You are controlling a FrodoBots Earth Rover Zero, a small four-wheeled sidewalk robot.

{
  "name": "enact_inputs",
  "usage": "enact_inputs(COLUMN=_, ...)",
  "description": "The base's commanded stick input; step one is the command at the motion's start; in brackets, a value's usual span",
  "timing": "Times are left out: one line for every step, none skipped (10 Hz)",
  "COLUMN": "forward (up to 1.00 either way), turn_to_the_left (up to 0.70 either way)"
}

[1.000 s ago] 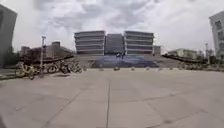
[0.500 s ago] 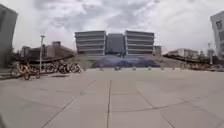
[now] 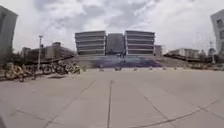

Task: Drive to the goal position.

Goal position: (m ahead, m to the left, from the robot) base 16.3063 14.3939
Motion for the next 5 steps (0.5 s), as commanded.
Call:
enact_inputs(forward=0.7, turn_to_the_left=0.0)
enact_inputs(forward=0.7, turn_to_the_left=0.0)
enact_inputs(forward=0.7, turn_to_the_left=0.0)
enact_inputs(forward=0.7, turn_to_the_left=0.0)
enact_inputs(forward=0.7, turn_to_the_left=0.0)
